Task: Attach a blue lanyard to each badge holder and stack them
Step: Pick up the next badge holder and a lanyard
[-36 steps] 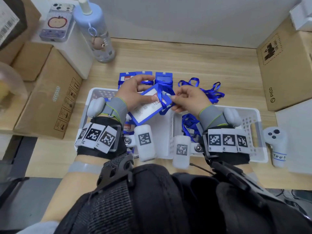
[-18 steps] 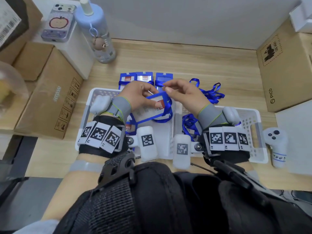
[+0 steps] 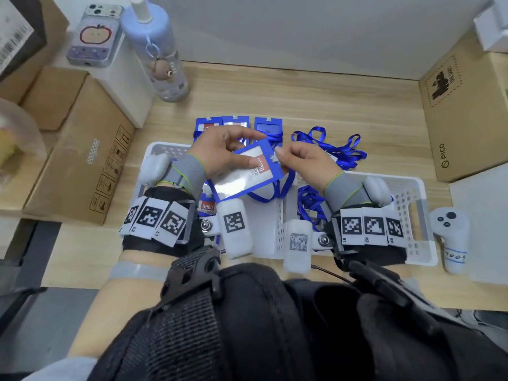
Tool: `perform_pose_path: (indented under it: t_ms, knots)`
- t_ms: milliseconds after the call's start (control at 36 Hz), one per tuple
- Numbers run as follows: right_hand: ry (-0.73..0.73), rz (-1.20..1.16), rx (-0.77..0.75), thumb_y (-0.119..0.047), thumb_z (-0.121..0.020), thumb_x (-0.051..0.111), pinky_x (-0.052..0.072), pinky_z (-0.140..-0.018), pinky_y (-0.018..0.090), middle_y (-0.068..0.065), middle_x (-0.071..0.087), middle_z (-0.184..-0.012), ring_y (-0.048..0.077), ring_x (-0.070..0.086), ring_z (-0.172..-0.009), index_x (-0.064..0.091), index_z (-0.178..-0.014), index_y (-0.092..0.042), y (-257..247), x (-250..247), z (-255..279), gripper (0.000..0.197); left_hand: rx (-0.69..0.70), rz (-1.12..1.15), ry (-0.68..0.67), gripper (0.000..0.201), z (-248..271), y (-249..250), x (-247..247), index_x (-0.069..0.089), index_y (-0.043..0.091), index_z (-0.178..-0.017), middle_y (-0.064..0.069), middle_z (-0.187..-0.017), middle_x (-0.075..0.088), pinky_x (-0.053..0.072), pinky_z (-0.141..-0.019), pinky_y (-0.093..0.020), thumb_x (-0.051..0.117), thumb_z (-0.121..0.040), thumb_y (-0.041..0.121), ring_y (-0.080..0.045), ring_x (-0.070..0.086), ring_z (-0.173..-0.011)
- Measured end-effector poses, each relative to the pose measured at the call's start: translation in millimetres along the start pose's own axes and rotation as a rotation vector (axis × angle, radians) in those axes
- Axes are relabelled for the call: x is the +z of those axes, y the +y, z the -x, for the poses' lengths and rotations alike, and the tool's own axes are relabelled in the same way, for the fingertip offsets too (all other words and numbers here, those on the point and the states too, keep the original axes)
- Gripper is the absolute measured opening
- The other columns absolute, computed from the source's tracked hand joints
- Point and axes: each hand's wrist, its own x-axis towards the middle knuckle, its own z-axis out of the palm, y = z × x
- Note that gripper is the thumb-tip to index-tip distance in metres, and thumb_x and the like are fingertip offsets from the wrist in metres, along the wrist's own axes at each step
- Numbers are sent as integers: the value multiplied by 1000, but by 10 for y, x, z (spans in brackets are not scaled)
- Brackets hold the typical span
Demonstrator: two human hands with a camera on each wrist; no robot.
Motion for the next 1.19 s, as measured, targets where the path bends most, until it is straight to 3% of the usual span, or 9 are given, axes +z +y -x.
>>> perform_pose_path:
  t_ms: [83,139,306,500,556,667,944,1111,1194]
  knots:
    - [29,-24,14,-28,-92,53,44,-75,23,0,56,-62,4,53,-54,59,-76,-7,40,-16,-25,27,4,47,-16,46,-1,8,5,62,37,-103,-20,-95,69,51,-87,-45,74,-74,4,-22,62,-82]
    - [46,-32,23,-29,-92,53,43,-69,20,-5,55,-52,2,50,-48,61,-81,2,44,-26,-37,35,0,64,-2,48,-25,-16,22,60,36,-108,-11,-94,68,51,-90,-40,73,-75,5,-18,61,-84]
    - [107,-153,-27,-27,-94,50,41,-55,9,-1,53,-49,2,47,-43,56,-63,-11,-20,-19,-45,35,-36,94,-38,44,-62,-49,108,57,25,-125,4,-107,67,47,-91,-22,66,-83,14,-9,61,-97]
    - [149,-218,-8,-33,-96,42,42,-58,14,-6,54,-41,6,51,-46,62,-77,-5,-29,-27,-90,40,-81,-144,-158,101,-80,-42,174,17,32,-147,10,-131,42,41,-75,-4,80,-69,22,-6,42,-115]
    - [157,-220,-4,-33,-97,41,44,-63,18,-6,56,-42,5,53,-48,64,-86,2,-24,-29,-90,43,-79,-157,-139,101,-89,-60,175,17,33,-147,10,-129,44,41,-71,-7,80,-70,20,-7,44,-111]
    - [165,-233,-63,-21,-96,44,43,-68,21,-9,55,-43,9,54,-58,61,-80,-6,-28,-24,-70,28,-100,-34,-148,92,-95,-97,185,29,30,-144,7,-126,56,45,-94,-22,79,-69,14,-11,55,-113]
    - [215,-137,-20,-24,-90,56,46,-77,25,-7,52,-39,1,55,-49,55,-55,-13,-34,-40,-88,37,-14,-118,-32,64,-99,-92,202,42,20,-114,2,-102,56,49,-84,-30,80,-65,4,-17,56,-94]
    - [253,-137,-6,-24,-90,56,46,-60,13,-8,54,-39,-3,54,-45,56,-57,-13,-86,-52,-96,34,84,-67,25,63,-125,-84,182,38,19,-108,12,-87,48,45,-63,-6,77,-64,-5,0,50,-78]
    - [279,-39,7,-26,-89,58,48,-60,27,-5,54,-46,10,53,-44,57,-61,-9,-77,-57,-108,33,117,6,13,67,-104,-93,201,38,19,-108,8,-96,51,46,-71,-10,79,-59,-2,-6,52,-86]
